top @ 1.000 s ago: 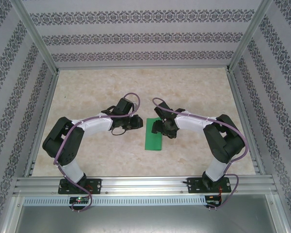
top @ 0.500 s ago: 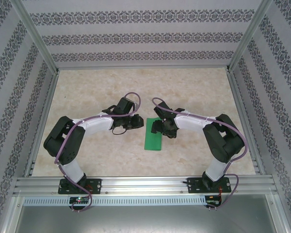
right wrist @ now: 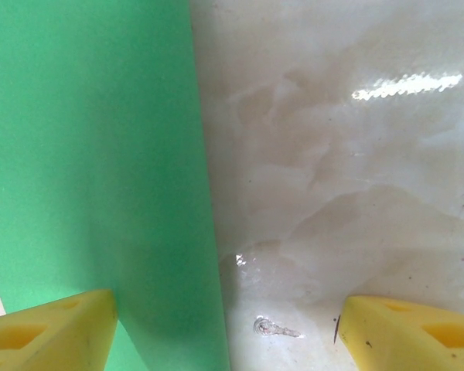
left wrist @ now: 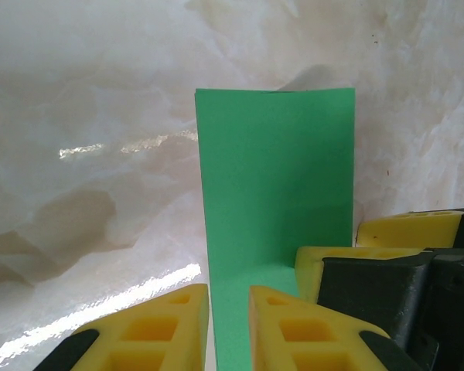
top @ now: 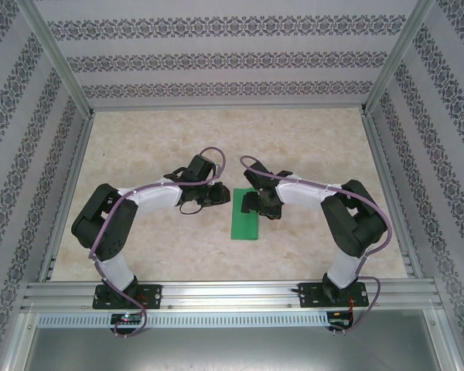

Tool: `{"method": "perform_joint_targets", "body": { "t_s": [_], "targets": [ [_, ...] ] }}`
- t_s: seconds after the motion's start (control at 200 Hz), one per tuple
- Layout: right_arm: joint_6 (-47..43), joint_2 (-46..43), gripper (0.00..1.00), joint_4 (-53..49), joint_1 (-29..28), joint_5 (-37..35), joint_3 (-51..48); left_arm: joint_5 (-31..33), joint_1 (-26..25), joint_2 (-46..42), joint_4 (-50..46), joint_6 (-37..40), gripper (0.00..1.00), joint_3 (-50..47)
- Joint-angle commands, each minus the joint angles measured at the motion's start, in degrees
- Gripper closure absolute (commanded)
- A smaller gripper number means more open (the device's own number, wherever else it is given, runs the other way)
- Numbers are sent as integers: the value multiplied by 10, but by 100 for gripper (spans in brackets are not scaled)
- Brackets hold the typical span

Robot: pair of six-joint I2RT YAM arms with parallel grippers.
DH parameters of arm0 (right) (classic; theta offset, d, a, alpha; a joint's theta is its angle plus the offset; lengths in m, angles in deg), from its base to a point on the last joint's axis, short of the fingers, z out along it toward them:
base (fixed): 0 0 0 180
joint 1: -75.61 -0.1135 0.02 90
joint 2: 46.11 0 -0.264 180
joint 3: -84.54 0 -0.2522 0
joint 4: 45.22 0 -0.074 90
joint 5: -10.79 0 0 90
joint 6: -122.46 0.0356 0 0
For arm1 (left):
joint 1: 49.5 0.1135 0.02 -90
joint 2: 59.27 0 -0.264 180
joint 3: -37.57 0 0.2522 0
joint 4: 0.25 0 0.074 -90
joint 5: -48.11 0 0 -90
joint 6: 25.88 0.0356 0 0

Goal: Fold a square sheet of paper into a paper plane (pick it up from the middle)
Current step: Hold the square sheet of paper at the center of the table.

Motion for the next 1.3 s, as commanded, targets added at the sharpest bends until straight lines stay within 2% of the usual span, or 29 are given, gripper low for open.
{"method": "perform_joint_targets", "body": {
  "t_s": [0.0, 1.294],
  "targets": [
    [-18, 61, 21, 26, -5, 3, -27, -7, -9, 5, 6, 6, 78, 17],
    [13, 64, 22, 35, -8, 5, -36, -11, -10, 10, 3, 8, 78, 21]
  ]
}}
